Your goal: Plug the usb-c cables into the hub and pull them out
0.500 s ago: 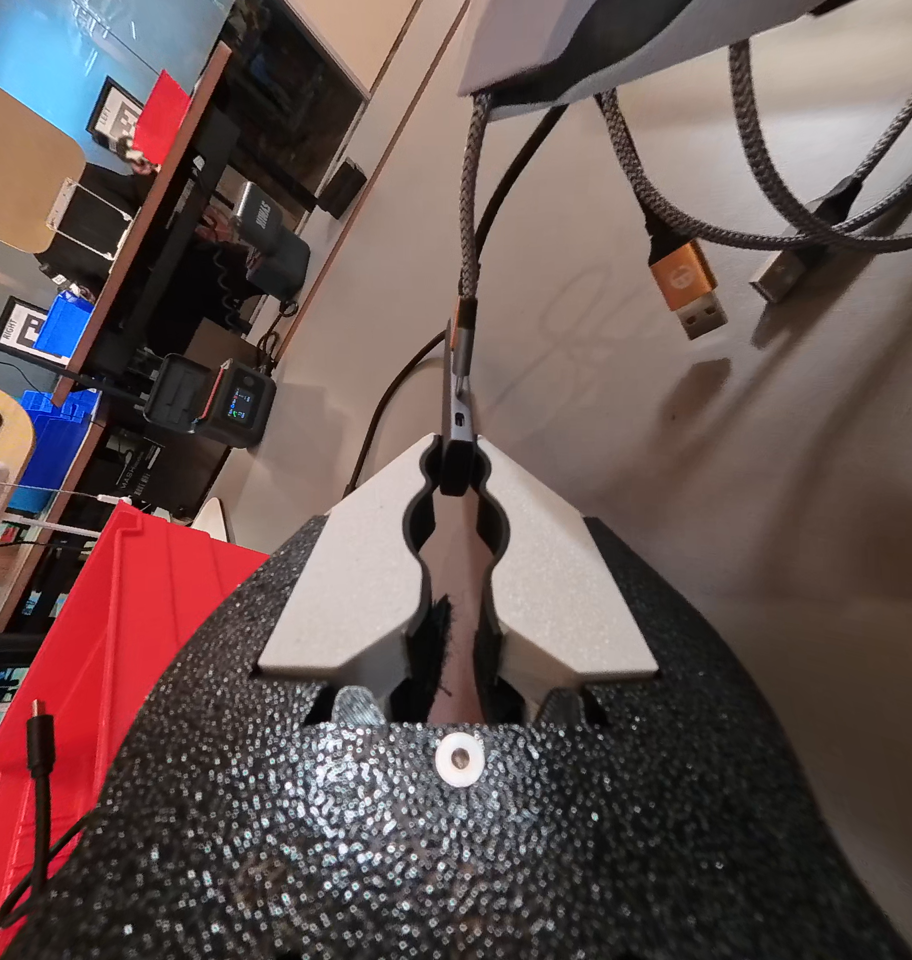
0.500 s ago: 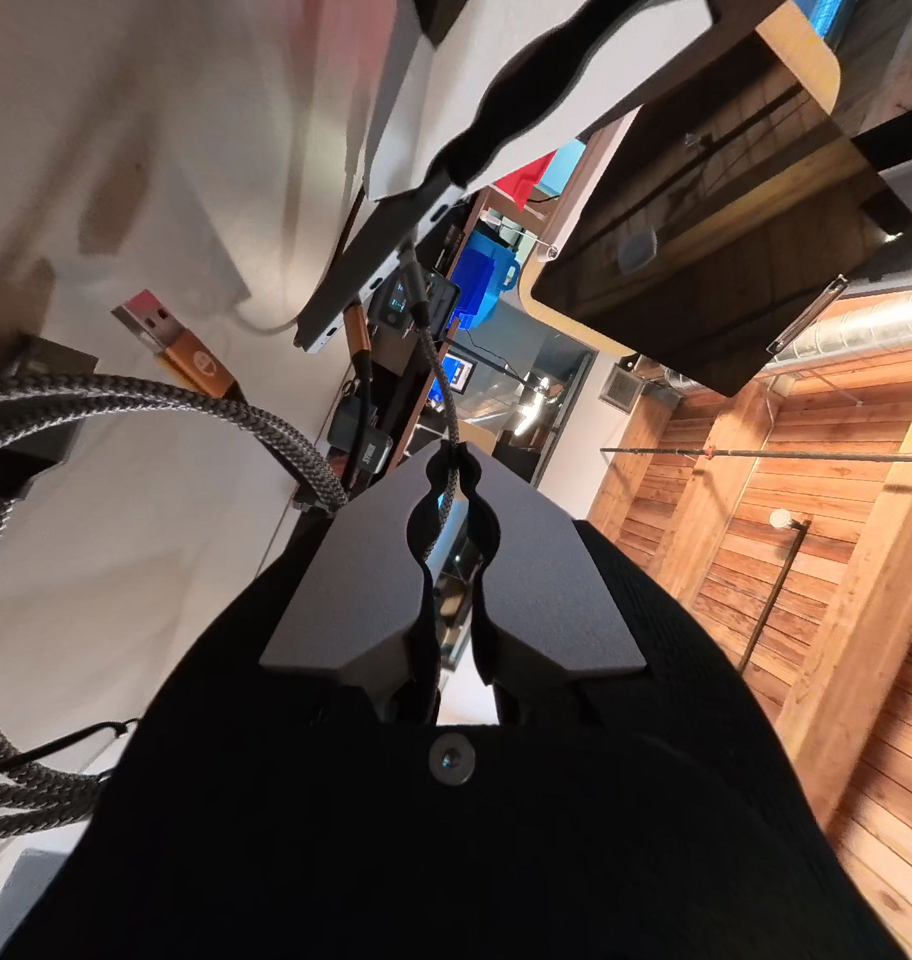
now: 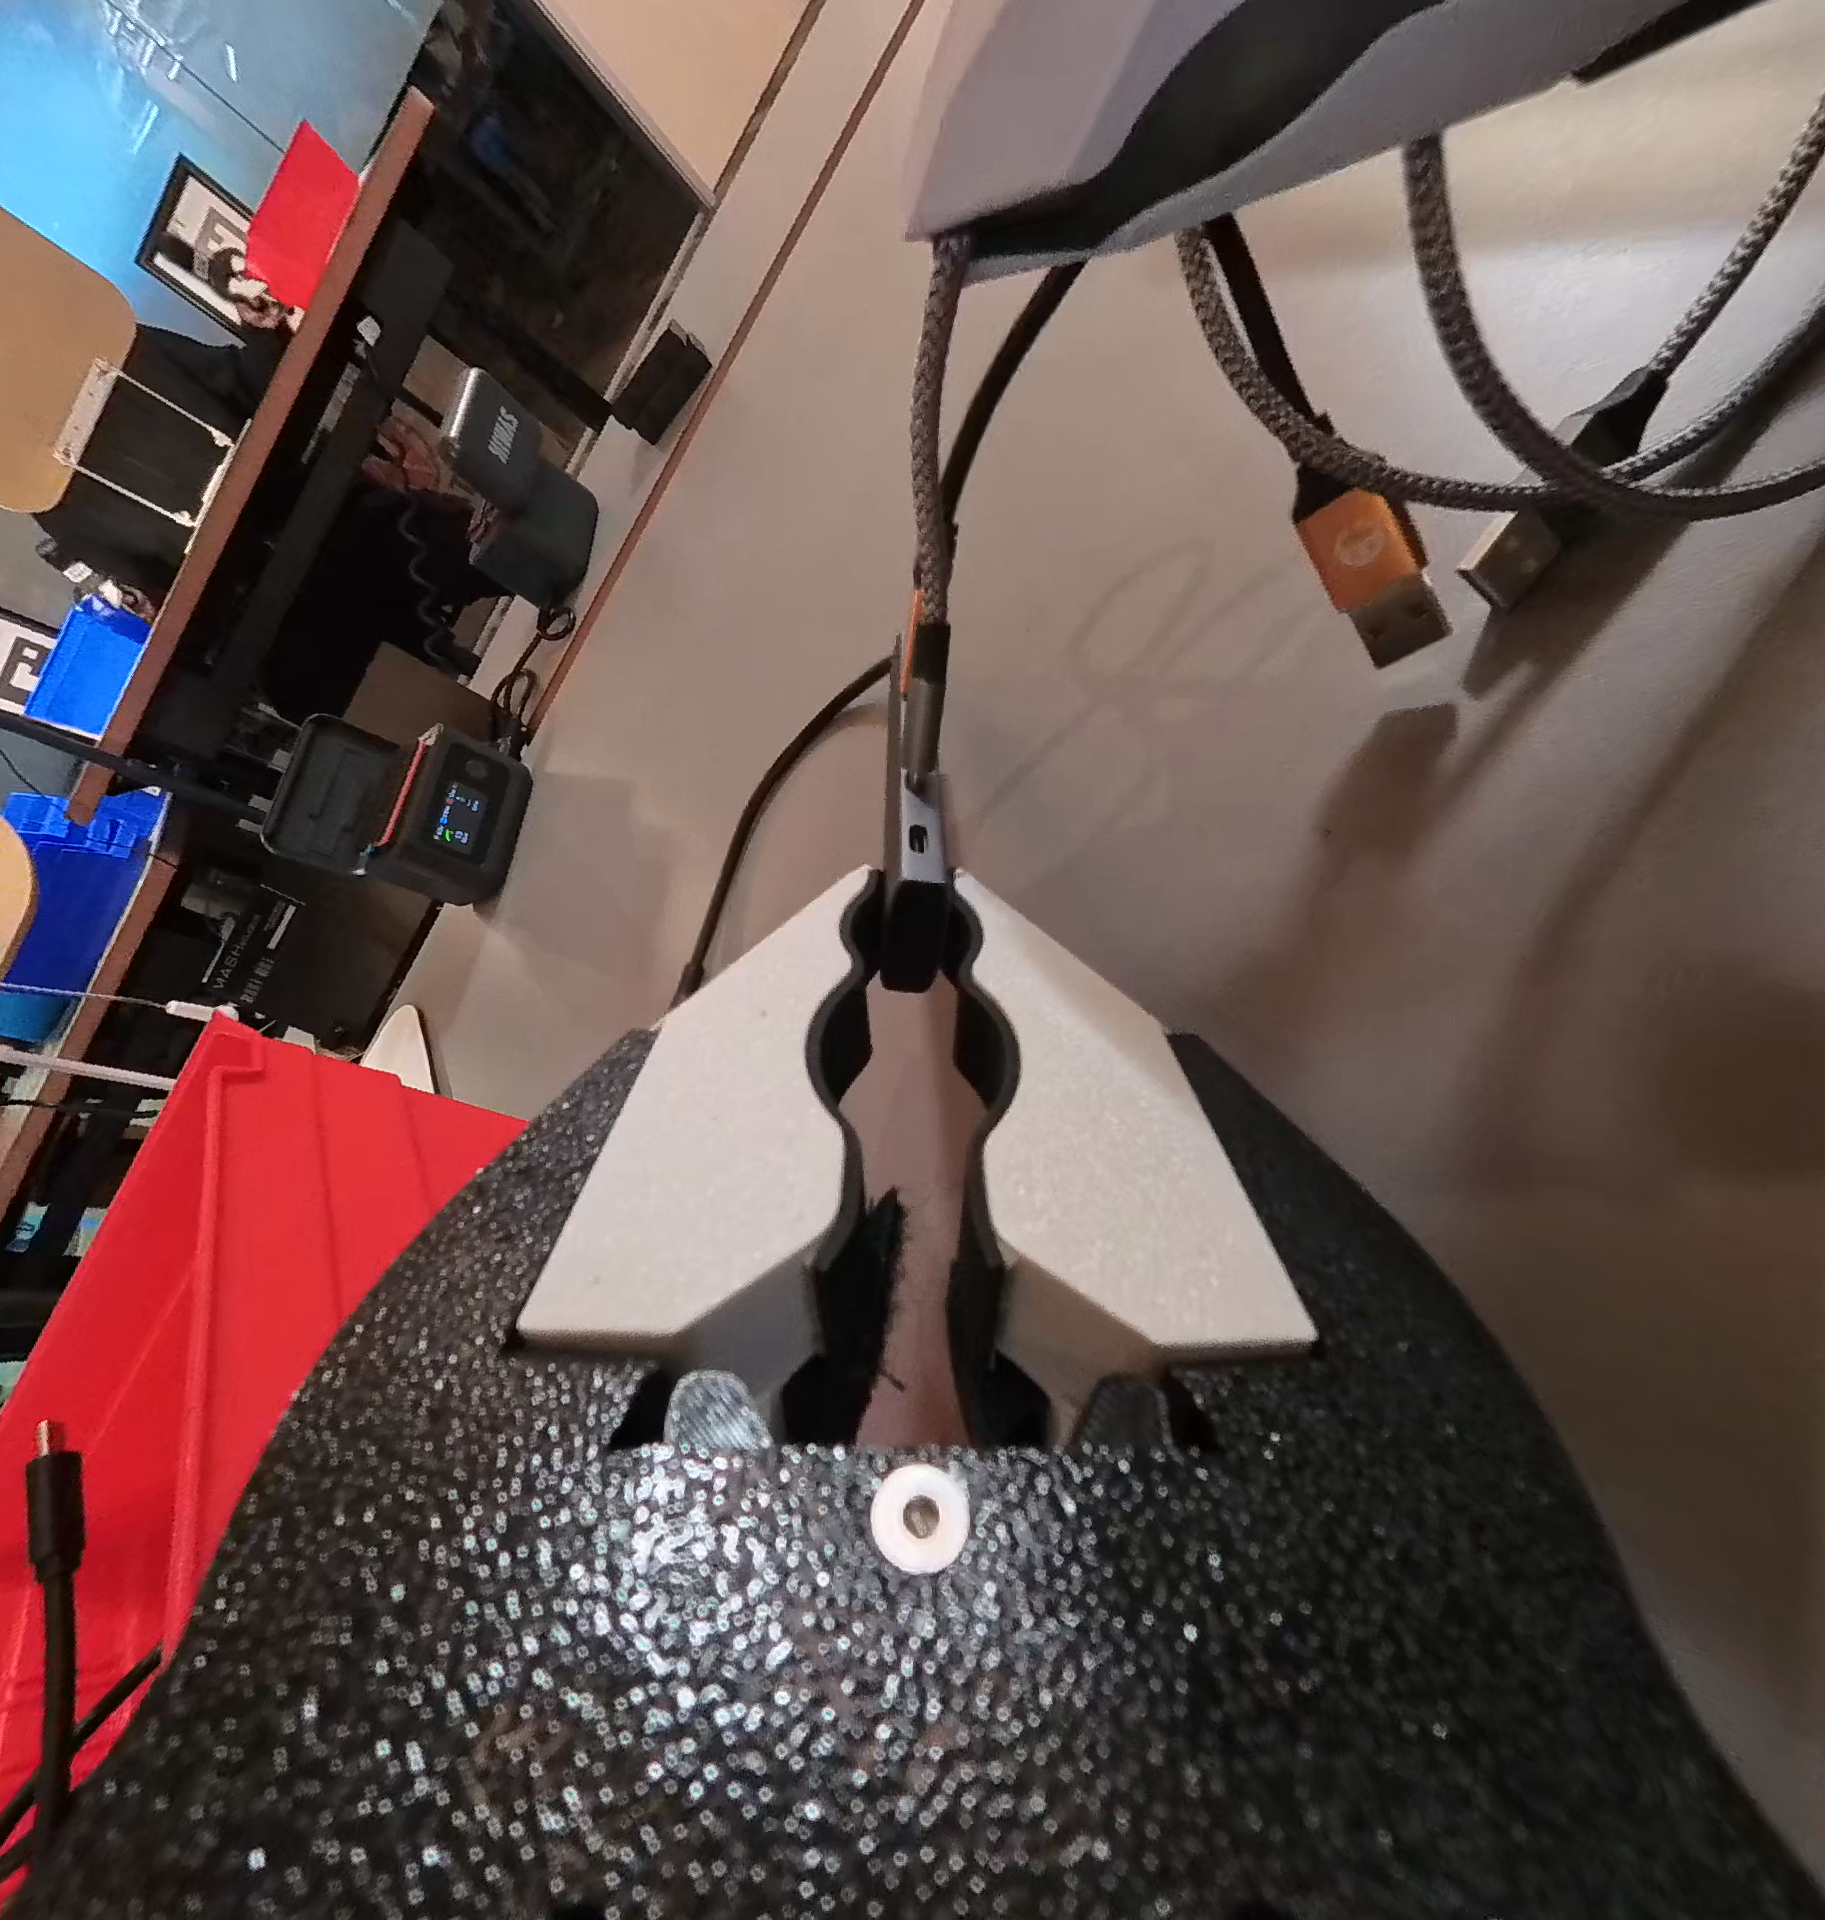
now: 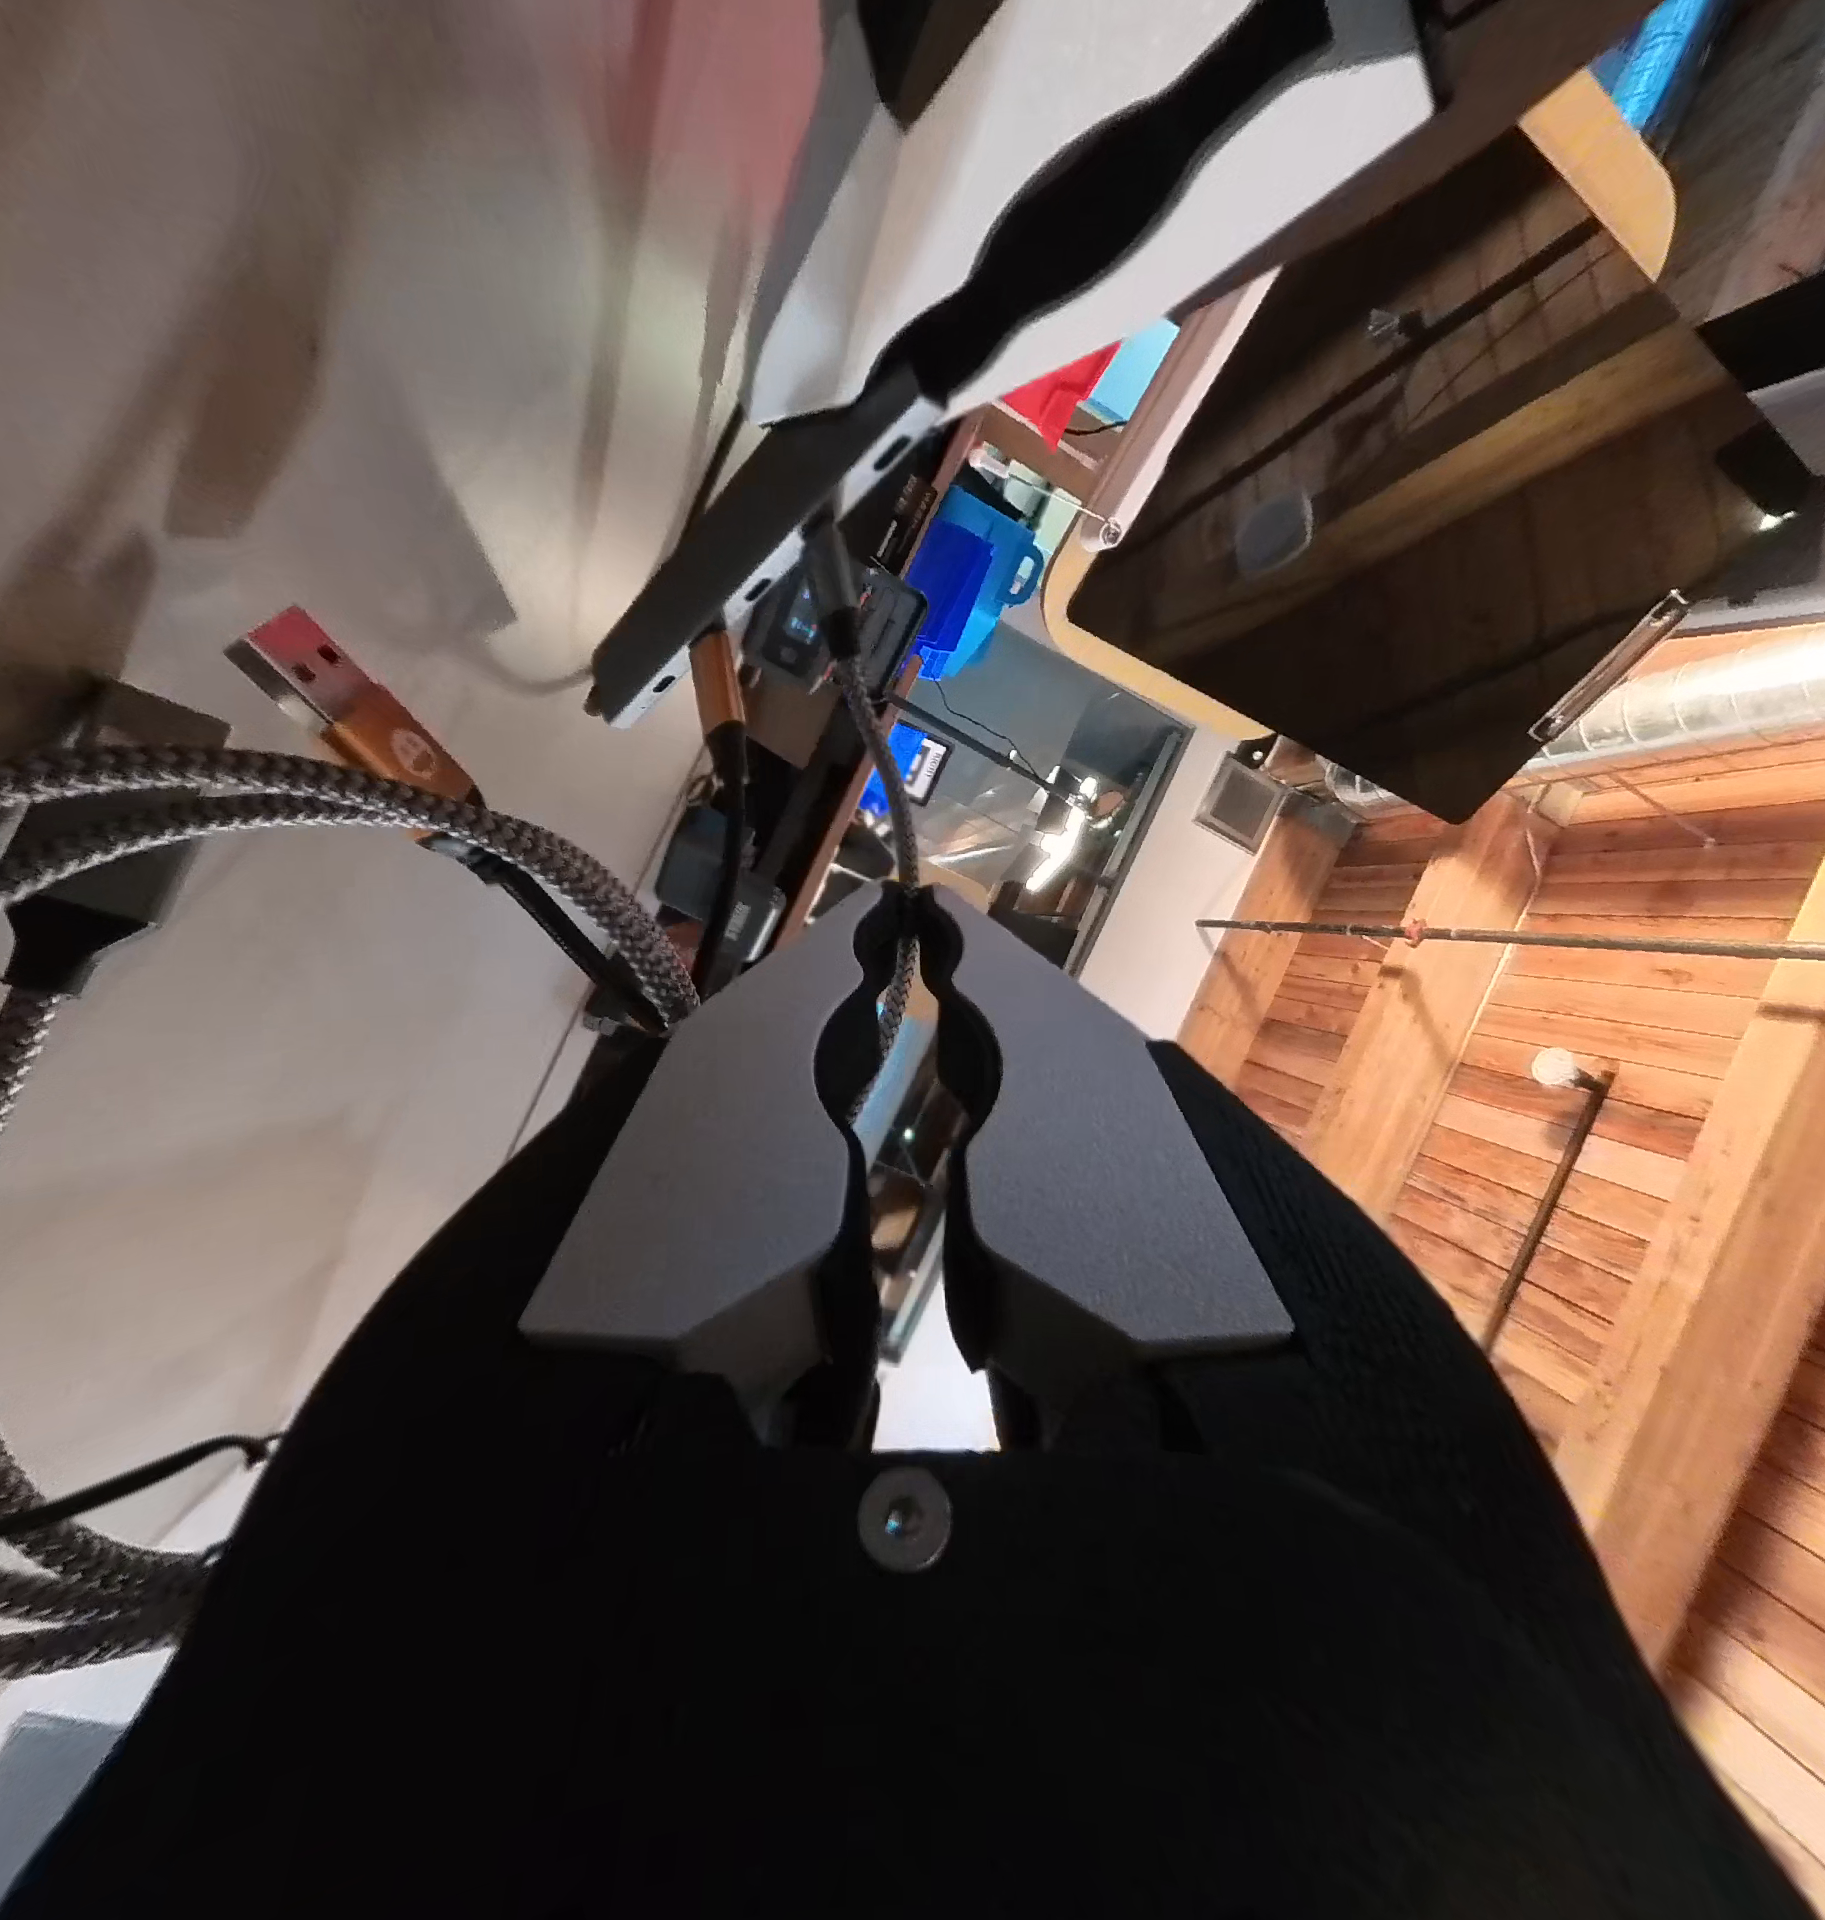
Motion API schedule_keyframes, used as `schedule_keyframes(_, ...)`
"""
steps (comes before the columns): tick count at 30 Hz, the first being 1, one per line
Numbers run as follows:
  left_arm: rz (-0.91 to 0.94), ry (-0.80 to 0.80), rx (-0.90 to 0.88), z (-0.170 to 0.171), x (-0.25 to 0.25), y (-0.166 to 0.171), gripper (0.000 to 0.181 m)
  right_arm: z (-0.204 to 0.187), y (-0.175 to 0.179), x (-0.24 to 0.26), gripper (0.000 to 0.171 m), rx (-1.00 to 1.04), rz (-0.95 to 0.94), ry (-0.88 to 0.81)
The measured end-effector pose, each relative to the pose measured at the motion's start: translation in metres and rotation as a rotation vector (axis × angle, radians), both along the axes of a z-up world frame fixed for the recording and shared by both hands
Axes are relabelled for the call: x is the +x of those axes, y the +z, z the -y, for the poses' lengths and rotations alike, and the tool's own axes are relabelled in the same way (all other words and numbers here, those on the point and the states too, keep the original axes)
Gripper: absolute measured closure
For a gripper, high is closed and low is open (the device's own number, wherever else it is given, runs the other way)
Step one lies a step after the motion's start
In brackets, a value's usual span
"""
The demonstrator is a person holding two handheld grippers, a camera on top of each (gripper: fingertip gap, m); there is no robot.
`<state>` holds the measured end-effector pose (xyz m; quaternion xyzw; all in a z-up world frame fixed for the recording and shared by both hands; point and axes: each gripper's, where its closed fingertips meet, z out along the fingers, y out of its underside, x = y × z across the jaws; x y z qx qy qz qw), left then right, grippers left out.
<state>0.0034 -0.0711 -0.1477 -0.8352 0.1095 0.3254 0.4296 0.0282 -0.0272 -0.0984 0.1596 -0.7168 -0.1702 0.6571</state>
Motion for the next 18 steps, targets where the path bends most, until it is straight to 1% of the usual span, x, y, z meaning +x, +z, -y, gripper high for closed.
schedule_keyframes(4,-0.030,-0.004,-0.023,-0.001,0.002,-0.001,0.174,0.003,-0.001,0.002,0.170,-0.094,0.031,0.008)
schedule_keyframes(7,-0.026,-0.012,-0.024,-0.003,0.007,-0.001,0.174,0.020,-0.001,0.004,0.170,-0.159,0.055,0.069)
schedule_keyframes(9,-0.018,-0.010,-0.023,-0.004,0.007,-0.001,0.174,0.020,0.001,0.002,0.170,-0.156,0.047,0.051)
schedule_keyframes(12,-0.018,-0.004,-0.038,-0.004,0.005,-0.004,0.174,0.013,0.001,0.002,0.169,-0.282,0.096,0.005)
schedule_keyframes(13,-0.027,-0.004,-0.041,-0.003,0.004,-0.005,0.174,0.012,-0.001,0.004,0.166,-0.316,0.134,-0.007)
schedule_keyframes(15,-0.051,-0.013,-0.040,-0.005,0.006,-0.003,0.174,0.013,-0.008,0.007,0.138,-0.400,0.217,-0.030)
schedule_keyframes(16,-0.062,-0.018,-0.048,-0.006,0.007,-0.004,0.174,0.015,-0.012,0.008,0.131,-0.430,0.259,-0.036)
schedule_keyframes(18,-0.092,-0.024,-0.059,-0.007,0.008,-0.004,0.174,0.019,-0.023,0.007,0.131,-0.444,0.333,-0.046)
